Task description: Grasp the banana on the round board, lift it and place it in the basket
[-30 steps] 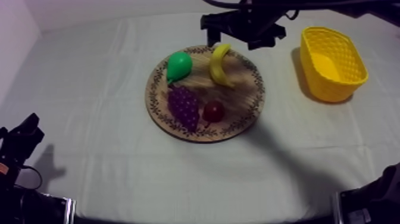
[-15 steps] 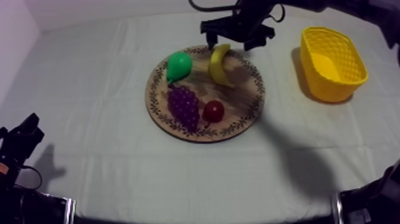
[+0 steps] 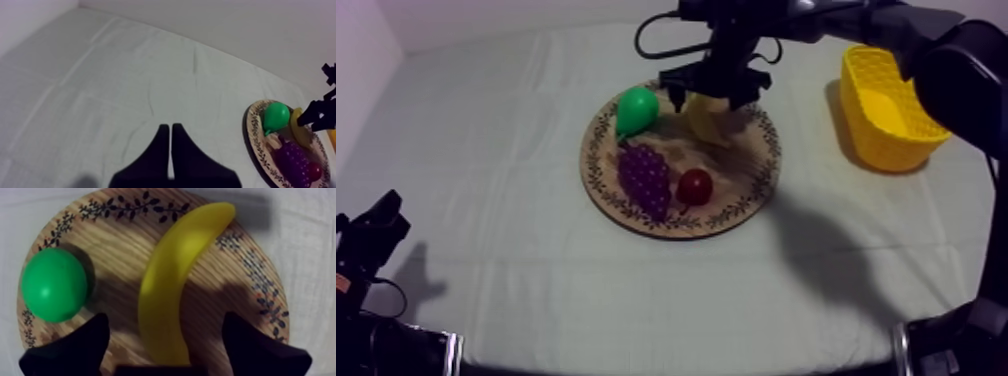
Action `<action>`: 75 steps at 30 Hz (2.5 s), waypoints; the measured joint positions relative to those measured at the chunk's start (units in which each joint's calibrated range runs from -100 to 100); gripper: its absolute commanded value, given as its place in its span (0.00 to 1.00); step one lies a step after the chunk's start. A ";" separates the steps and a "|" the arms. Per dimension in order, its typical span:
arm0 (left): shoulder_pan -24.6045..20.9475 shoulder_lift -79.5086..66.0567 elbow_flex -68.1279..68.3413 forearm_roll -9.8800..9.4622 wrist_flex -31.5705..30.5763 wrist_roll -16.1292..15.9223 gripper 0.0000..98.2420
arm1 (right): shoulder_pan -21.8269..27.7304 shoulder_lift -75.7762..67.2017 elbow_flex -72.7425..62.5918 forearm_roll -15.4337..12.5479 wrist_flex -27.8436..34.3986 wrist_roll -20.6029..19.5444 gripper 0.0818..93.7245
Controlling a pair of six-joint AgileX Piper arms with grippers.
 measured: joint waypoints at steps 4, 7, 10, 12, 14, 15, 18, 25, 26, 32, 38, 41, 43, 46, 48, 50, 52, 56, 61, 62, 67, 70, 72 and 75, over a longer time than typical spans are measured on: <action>0.00 0.00 0.00 0.00 0.00 0.00 0.00 | 0.39 2.24 -2.12 -0.06 0.01 0.39 0.64; 0.00 0.00 0.00 0.00 0.00 0.00 0.00 | 0.56 3.77 -3.51 0.18 0.13 0.51 0.56; 0.00 0.00 0.00 0.00 0.00 0.00 0.00 | 0.50 4.82 -4.31 0.36 0.25 0.48 0.47; 0.00 0.00 0.00 0.00 0.00 0.00 0.00 | 0.40 5.21 -4.37 0.40 0.57 0.42 0.40; 0.00 0.00 0.00 0.00 0.00 0.00 0.00 | 0.31 5.30 -4.45 0.40 0.72 0.38 0.34; 0.00 0.00 0.00 0.00 0.00 0.00 0.00 | 0.31 5.30 -4.45 0.40 0.75 0.32 0.32; 0.00 0.00 0.00 0.00 0.08 0.00 0.00 | 0.19 5.30 -4.53 0.53 0.75 0.25 0.26; 0.00 0.00 0.00 0.00 0.08 0.00 0.00 | 0.29 5.35 -4.53 0.51 0.82 0.31 0.19; 0.00 0.00 0.00 0.00 0.08 0.00 0.00 | 0.33 5.35 -4.53 0.51 0.90 0.36 0.19; 0.00 0.00 0.00 0.00 0.02 0.00 0.00 | 0.23 3.98 -4.62 1.36 1.70 -0.01 0.18; 0.00 0.00 0.00 0.00 0.02 0.00 0.00 | 0.45 -0.34 -4.78 2.31 4.95 -0.01 0.18; 0.00 0.00 0.00 0.00 0.02 0.00 0.00 | 1.51 -3.64 -3.74 2.78 6.52 0.74 0.17; 0.00 0.00 0.00 0.00 0.02 0.00 0.00 | 2.38 -6.35 -2.85 2.78 7.95 1.29 0.17; 0.00 0.00 0.00 0.00 0.02 0.00 0.00 | 3.98 -10.33 -1.12 2.78 9.86 1.69 0.16; 0.00 0.00 0.00 0.00 0.02 0.00 0.00 | 5.16 -13.18 0.29 2.87 10.26 1.80 0.17; 0.00 0.00 0.00 0.00 0.02 0.00 0.00 | 6.60 -15.92 2.09 3.33 10.87 2.12 0.17; 0.00 0.00 0.00 0.00 0.02 0.00 0.00 | 7.87 -18.11 4.01 3.86 11.53 2.26 0.17; 0.00 0.00 0.00 0.00 0.02 0.00 0.00 | 11.23 -21.54 7.74 3.93 11.46 2.86 0.17; 0.00 0.00 0.00 0.00 0.02 0.00 0.00 | 15.88 -23.81 11.60 4.26 10.30 3.89 0.17; 0.00 0.00 0.00 0.00 0.02 0.00 0.00 | 16.91 -23.95 12.38 4.45 10.02 3.99 0.17; 0.00 0.00 0.00 0.00 0.02 0.00 0.00 | 21.68 -24.02 14.93 4.45 9.01 5.14 0.17; 0.00 0.00 0.00 0.00 0.02 0.00 0.00 | 24.00 -22.97 15.89 4.52 7.95 5.60 0.17; 0.00 0.00 0.00 0.00 0.02 0.00 0.00 | 25.19 -22.24 16.83 4.59 7.56 5.60 0.17; 0.00 0.00 0.00 0.00 0.02 0.00 0.00 | 25.90 -21.41 18.56 4.87 5.91 5.36 0.17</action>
